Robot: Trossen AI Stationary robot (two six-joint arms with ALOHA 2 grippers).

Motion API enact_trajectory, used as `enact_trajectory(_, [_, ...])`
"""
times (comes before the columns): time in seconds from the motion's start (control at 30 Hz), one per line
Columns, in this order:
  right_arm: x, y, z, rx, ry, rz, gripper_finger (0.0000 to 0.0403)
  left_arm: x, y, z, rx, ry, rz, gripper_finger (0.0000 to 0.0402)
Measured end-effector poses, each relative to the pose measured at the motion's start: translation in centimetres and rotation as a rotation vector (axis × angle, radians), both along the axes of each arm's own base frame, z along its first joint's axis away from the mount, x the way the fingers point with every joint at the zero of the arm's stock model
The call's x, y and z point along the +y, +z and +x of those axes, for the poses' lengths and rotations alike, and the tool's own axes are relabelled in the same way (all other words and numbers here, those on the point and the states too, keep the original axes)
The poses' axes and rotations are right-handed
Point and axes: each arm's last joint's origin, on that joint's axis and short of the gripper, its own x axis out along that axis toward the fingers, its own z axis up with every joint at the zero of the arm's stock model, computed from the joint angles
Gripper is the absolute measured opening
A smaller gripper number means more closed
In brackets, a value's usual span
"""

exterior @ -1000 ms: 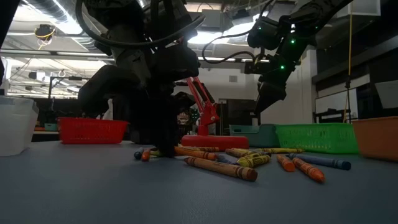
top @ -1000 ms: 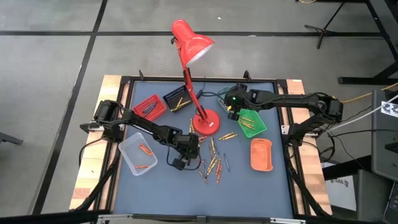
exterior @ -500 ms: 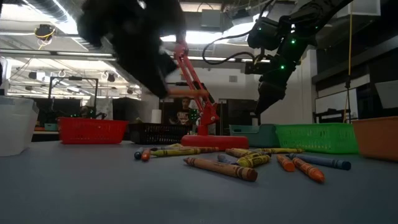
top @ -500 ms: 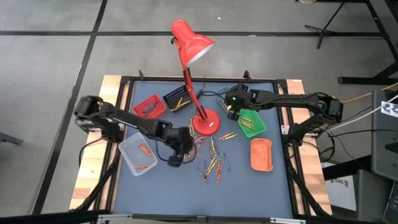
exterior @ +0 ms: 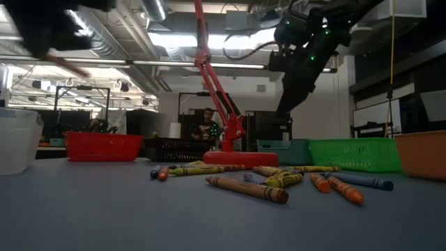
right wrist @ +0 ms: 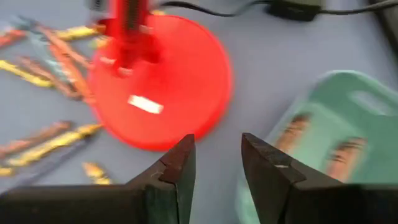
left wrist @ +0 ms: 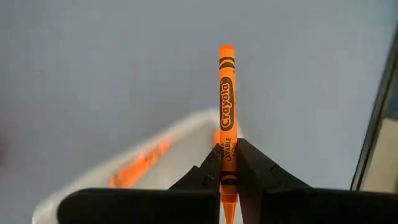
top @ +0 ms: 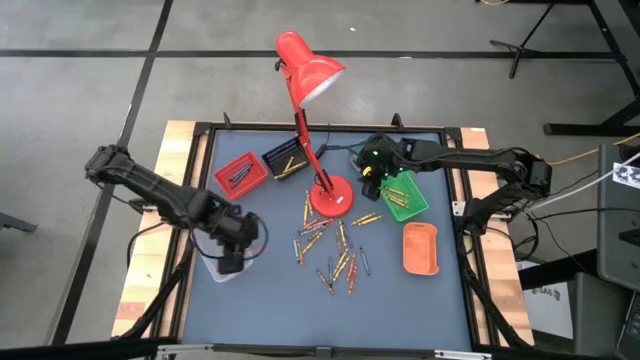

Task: Sort crayons
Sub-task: Put the orange crayon into the bottom left transparent bin

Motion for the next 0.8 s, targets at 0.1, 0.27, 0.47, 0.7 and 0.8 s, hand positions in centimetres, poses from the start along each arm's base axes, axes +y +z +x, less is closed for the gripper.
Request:
enact_trajectory(0.1, [1.3, 0.1, 0.4, -0.023, 0.045, 0.082, 0.0129, -0.5, -0.2, -1.4, 0.107, 0.021, 0.029, 0.0011])
enact_trajectory(0.27, [5.3, 0.0, 1.3, -0.018, 0.142, 0.138, 0.0129, -1.1, -0.3, -2.8, 0.204, 0.03, 0.079, 0.0011])
enact_trajectory(0.47, [10.6, 0.0, 1.6, 0.006, 0.245, 0.173, 0.0129, -1.4, -0.3, -3.5, 0.255, 0.103, 0.096, 0.003])
enact_trajectory(0.7, [15.9, -0.2, 0.8, 0.033, 0.181, 0.161, 0.0129, -1.6, -0.4, -3.9, 0.266, 0.15, 0.114, 0.0062])
enact_trajectory(0.8, [17.8, -0.2, 0.4, 0.027, 0.147, 0.153, 0.0129, -1.5, -0.4, -3.8, 0.257, 0.154, 0.125, 0.0074])
